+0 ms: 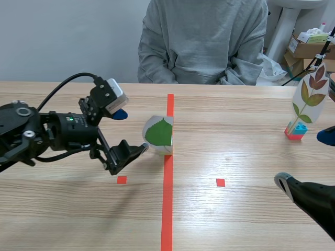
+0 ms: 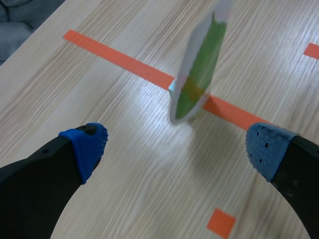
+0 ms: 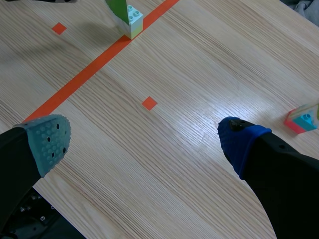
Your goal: Do the leaf sorting experiment
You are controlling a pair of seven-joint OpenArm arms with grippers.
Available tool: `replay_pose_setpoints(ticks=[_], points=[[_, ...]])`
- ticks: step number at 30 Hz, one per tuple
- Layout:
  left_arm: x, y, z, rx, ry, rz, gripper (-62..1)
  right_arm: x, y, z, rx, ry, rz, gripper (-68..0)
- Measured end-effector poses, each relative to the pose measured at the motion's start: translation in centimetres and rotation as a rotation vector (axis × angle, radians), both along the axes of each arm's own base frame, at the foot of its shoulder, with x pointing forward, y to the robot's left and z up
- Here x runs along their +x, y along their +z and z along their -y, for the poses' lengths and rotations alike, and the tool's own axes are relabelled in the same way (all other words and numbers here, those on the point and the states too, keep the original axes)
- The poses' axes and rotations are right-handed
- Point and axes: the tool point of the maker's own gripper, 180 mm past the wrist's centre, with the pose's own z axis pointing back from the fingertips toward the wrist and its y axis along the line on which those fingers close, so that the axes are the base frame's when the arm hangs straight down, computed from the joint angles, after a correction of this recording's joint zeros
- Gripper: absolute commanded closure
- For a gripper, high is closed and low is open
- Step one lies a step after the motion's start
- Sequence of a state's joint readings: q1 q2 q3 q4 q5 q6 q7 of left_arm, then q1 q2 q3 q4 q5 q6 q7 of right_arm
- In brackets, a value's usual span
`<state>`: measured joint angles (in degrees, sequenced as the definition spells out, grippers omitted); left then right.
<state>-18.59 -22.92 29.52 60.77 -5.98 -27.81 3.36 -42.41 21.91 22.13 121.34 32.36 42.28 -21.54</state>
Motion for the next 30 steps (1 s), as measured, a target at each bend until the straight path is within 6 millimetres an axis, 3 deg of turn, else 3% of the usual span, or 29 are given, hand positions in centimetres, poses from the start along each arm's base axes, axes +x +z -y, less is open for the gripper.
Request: replay_pose_setpoints(ticks=[7, 14, 21, 30], points=[[0.3, -1.9, 3.9, -0.015, -0.029, -0.048, -59.4, 0.0, 0.0, 0.0, -0.004, 0.000, -0.001, -60.8], [0.2, -2.9, 5.8, -0.014, -0.028, -0.060, -59.2, 0.0, 0.0, 0.0, -0.004, 0.000, -0.001, -60.8], [0.5, -2.8, 5.9, -0.028, -0.011, -0.048, -38.9, 0.0, 0.0, 0.0, -0.004, 0.000, -0.001, -60.8], [0.5, -2.5, 6.0, -0.043, -0.014, -0.037, -20.0, 0.0, 0.0, 0.0, -0.004, 0.000, -0.001, -60.8]])
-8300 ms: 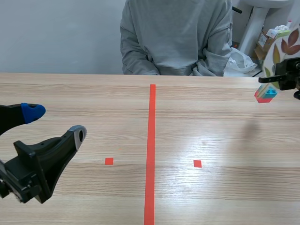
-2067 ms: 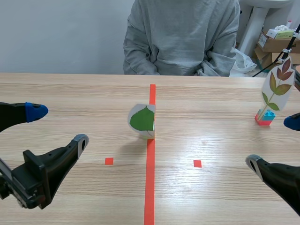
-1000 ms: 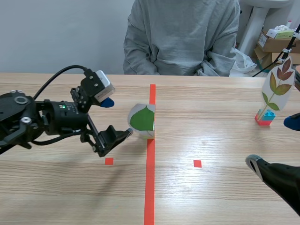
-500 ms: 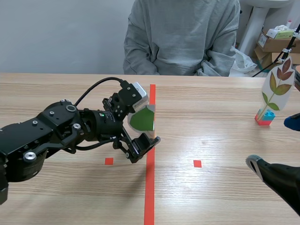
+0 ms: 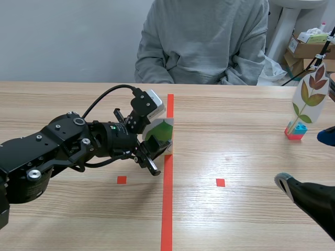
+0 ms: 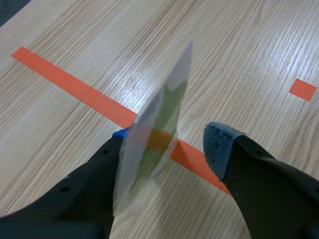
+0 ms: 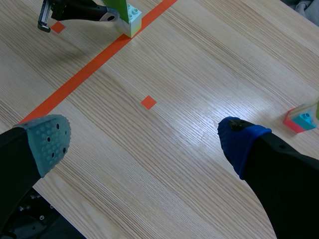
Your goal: Do the leaf sorting experiment
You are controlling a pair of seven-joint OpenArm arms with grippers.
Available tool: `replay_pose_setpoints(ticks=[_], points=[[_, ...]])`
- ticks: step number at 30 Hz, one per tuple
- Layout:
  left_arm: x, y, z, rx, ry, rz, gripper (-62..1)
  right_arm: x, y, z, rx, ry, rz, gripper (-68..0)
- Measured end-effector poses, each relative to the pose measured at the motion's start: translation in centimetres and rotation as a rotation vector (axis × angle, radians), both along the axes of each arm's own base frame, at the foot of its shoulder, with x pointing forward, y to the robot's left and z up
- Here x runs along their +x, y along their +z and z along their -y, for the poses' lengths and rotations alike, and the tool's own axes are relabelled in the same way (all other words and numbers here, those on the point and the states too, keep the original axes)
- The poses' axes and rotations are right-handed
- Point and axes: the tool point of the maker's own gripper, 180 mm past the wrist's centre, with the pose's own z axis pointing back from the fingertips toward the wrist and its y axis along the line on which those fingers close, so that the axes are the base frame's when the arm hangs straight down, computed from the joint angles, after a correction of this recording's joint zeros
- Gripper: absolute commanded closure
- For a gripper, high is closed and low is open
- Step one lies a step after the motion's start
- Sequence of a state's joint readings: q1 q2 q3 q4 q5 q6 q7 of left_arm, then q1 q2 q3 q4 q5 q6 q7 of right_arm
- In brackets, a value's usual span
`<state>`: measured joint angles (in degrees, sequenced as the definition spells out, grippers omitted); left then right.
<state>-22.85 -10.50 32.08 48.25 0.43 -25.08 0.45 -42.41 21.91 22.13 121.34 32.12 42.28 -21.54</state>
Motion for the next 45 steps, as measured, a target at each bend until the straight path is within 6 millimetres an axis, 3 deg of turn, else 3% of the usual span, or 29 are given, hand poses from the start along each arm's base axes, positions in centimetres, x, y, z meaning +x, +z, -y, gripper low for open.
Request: replay_pose_setpoints(ticks=[8, 19, 23, 26, 29, 33, 36, 39, 45], points=[[0.0, 0.0, 0.0, -0.002, -0.001, 0.001, -6.4, 0.0, 0.0, 0.0, 0.000, 0.000, 0.000, -60.8], [0.0, 0.1, 0.0, -0.006, 0.002, 0.000, -4.0, 0.0, 0.0, 0.0, 0.000, 0.000, 0.000, -60.8], [0.4, 2.6, -1.0, -0.095, 0.056, 0.024, -4.0, 0.0, -0.1, 0.1, -0.007, 0.000, -0.001, -60.8], [1.4, 5.6, -4.3, -0.160, 0.162, 0.092, -4.0, 0.0, -0.1, 0.1, -0.008, 0.000, -0.001, -60.8], [1.8, 7.9, -9.7, -0.237, 0.320, 0.133, -4.0, 0.0, -0.1, 0.1, -0.012, 0.000, -0.001, -60.8], [1.5, 8.0, -17.7, -0.261, 0.548, 0.148, -4.0, 0.0, -0.1, 0.1, -0.014, 0.000, -0.001, -60.8], [1.3, 7.5, -22.3, -0.270, 0.679, 0.142, -4.0, 0.0, -0.1, 0.1, -0.014, 0.000, -0.001, -60.8], [1.7, 6.6, -24.9, -0.238, 0.750, 0.138, -4.0, 0.0, -0.1, 0.1, -0.014, 0.000, -0.001, -60.8], [3.9, 5.5, -27.8, -0.188, 0.824, 0.123, -4.0, 0.0, -0.1, 0.1, -0.014, 0.000, -0.001, -60.8]])
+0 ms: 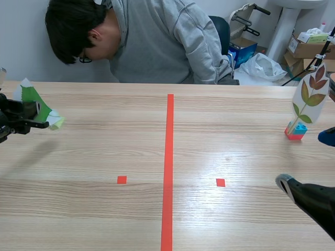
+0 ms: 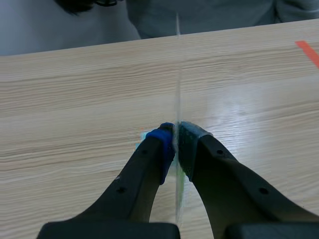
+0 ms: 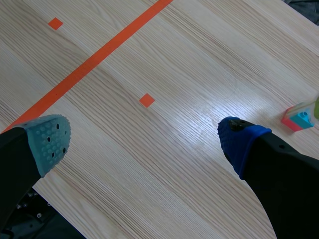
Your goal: Do the leaf sorting experiment
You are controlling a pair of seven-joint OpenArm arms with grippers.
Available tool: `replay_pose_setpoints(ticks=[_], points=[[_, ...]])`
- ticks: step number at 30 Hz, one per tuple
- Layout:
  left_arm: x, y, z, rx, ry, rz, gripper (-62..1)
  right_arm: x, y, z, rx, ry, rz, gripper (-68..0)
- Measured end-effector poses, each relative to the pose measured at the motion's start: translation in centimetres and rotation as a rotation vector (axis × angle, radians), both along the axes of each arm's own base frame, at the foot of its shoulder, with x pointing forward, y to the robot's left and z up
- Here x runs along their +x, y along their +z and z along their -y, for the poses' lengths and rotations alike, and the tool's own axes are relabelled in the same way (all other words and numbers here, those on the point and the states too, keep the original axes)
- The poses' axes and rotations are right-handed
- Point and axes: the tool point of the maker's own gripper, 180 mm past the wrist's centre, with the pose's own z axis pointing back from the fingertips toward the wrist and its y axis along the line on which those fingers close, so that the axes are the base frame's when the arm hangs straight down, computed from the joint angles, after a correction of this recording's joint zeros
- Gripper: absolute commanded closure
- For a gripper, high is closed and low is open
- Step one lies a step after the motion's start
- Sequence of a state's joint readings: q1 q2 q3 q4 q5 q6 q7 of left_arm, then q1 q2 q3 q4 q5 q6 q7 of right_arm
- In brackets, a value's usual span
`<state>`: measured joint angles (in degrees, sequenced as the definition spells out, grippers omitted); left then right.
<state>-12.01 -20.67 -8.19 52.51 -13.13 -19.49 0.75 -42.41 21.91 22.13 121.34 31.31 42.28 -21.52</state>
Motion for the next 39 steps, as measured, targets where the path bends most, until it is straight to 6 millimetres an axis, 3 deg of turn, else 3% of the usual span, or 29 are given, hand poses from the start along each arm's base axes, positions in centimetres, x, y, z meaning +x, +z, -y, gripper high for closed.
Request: replay_pose_setpoints(ticks=[8, 14, 19, 28, 30, 33, 39], points=[[2.0, -1.5, -2.5, 0.010, 0.087, -0.041, -4.0, 0.0, 0.0, 0.0, 0.000, 0.000, 0.000, -60.8], [1.8, -3.2, -3.3, 0.030, 0.112, -0.079, -4.0, 0.0, 0.0, 0.0, 0.000, 0.000, 0.000, -60.8], [1.3, -4.5, -2.7, 0.080, 0.083, -0.112, -4.0, 0.0, 0.0, 0.0, 0.000, 0.000, 0.000, -60.8], [1.4, -4.8, -1.7, 0.082, 0.056, -0.114, -4.4, 0.0, 0.0, 0.0, 0.000, 0.000, 0.000, -60.8], [1.4, -4.8, -1.7, 0.082, 0.056, -0.114, -8.7, 0.0, 0.0, 0.0, 0.000, 0.000, 0.000, -60.8], [1.4, -4.8, -1.8, 0.082, 0.056, -0.114, -21.6, 0.0, 0.0, 0.0, 0.000, 0.000, 0.000, -60.8], [1.4, -4.7, -1.8, 0.081, 0.056, -0.109, -55.5, 0.0, 0.0, 0.0, 0.000, 0.000, 0.000, -60.8]])
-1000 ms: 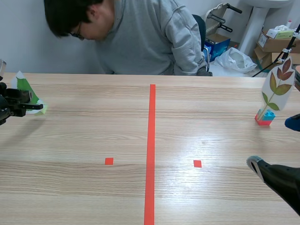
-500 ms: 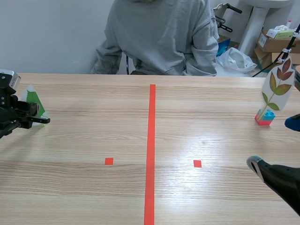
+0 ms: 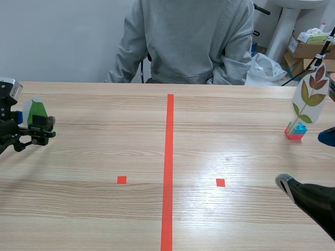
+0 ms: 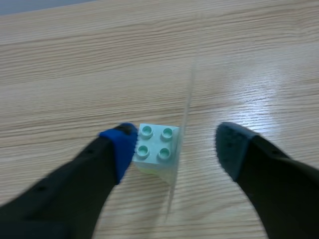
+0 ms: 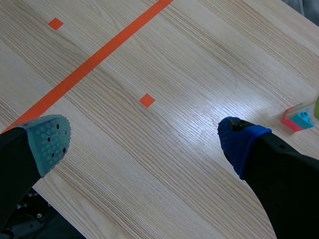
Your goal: Do the leaf sorting experiment
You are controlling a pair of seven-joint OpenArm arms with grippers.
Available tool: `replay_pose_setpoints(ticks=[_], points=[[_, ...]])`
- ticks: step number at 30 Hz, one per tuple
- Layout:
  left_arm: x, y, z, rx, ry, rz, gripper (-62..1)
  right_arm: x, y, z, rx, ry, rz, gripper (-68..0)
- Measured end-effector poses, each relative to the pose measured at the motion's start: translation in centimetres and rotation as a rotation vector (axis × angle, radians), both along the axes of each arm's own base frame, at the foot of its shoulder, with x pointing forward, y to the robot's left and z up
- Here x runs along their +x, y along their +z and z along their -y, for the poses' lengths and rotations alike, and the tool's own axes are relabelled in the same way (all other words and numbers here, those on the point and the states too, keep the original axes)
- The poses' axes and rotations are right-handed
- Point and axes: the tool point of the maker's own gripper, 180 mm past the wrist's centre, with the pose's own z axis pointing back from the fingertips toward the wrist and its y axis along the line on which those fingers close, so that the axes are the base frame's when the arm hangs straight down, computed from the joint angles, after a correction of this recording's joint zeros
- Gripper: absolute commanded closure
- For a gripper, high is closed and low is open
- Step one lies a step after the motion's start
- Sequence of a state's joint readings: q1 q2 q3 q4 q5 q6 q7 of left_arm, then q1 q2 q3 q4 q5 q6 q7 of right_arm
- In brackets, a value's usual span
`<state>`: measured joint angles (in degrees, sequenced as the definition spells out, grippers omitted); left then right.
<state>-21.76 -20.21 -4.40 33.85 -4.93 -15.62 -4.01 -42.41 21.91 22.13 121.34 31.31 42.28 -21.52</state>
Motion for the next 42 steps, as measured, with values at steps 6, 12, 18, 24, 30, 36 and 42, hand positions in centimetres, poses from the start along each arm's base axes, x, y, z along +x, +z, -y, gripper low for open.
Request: replay_pose_setpoints(ticks=[6, 12, 18, 24, 30, 36, 42], points=[[-0.5, 0.9, 0.5, 0.016, -0.054, 0.001, -62.3, 0.0, 0.0, 0.0, -0.002, 0.000, 0.000, -60.8], [-4.1, 6.7, 2.4, 0.105, -0.192, 0.140, -62.3, 0.0, -0.1, 0.1, -0.008, 0.000, -0.001, -60.8], [-10.1, 11.3, 8.8, 0.147, -0.375, 0.227, -62.3, 0.0, -0.1, 0.1, -0.008, 0.000, -0.001, -60.8], [-15.2, 13.2, 14.6, 0.087, -0.544, 0.228, -62.3, 0.0, -0.1, 0.1, -0.008, 0.000, -0.001, -60.8], [-18.5, 12.1, 16.6, -0.008, -0.612, 0.121, -62.3, 0.1, 0.1, -0.1, 0.003, 0.002, 0.008, -60.8], [-20.7, 12.1, 18.1, -0.037, -0.655, 0.072, -62.3, 0.1, 0.1, -0.1, 0.003, 0.002, 0.008, -60.8], [-21.4, 11.8, 18.3, -0.061, -0.652, 0.036, -62.3, 0.1, 0.1, -0.1, 0.003, 0.002, 0.008, -60.8]])
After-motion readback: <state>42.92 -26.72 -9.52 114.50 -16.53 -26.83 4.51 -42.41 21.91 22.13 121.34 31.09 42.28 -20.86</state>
